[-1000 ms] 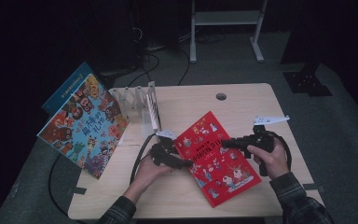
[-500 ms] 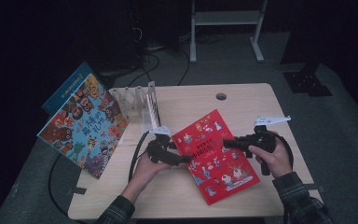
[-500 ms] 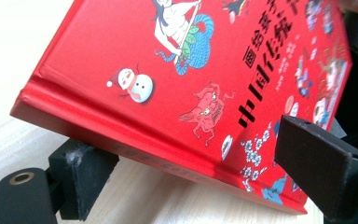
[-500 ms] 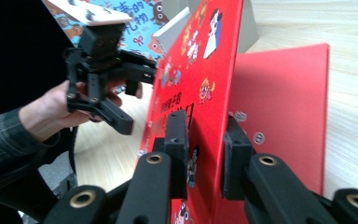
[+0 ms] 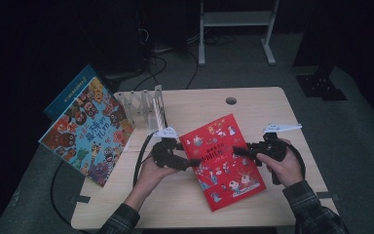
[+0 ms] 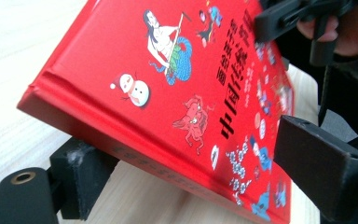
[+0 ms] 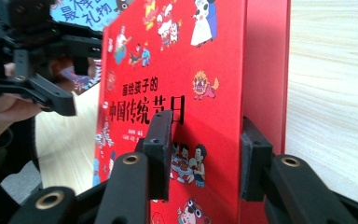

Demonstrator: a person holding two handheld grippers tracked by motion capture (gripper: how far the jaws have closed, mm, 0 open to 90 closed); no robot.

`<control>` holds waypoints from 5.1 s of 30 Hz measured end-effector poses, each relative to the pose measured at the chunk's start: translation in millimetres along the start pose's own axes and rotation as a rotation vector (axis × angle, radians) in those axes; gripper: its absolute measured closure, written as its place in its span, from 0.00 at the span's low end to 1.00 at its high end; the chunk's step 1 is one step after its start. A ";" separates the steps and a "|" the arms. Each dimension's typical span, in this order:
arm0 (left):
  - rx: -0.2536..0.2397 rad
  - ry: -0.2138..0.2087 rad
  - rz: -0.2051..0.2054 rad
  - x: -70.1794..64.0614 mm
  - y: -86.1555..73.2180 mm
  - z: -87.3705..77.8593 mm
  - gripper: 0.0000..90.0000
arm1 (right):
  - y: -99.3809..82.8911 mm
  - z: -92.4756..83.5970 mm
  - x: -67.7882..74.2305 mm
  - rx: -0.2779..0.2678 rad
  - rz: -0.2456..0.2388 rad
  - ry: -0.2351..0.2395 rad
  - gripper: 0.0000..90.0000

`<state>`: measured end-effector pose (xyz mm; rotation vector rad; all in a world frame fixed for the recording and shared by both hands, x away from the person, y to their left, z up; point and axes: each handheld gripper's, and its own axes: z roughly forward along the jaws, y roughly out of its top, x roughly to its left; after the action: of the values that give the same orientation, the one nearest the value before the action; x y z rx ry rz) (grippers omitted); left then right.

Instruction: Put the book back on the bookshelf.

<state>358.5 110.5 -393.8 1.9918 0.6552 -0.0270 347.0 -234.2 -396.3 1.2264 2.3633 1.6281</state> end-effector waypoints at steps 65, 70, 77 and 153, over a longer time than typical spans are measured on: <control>-0.270 -0.008 0.110 -28.3 39.7 -56.1 0.87 | -16.1 15.0 38.3 -0.035 -0.232 -0.213 0.52; -0.272 0.041 0.152 -31.8 41.9 -61.9 0.88 | -18.0 17.9 33.9 -0.016 -0.247 -0.232 0.48; -0.294 0.024 0.151 -29.7 37.1 -62.9 0.87 | -30.3 25.2 2.0 0.090 -0.256 -0.325 0.39; -0.435 0.202 0.049 -17.8 6.6 -181.3 0.88 | -62.8 27.7 -69.6 0.164 -0.157 -0.453 0.15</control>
<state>300.7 250.4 -292.3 1.5989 0.6746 0.3245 370.2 -263.9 -486.5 1.2358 2.2602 0.9983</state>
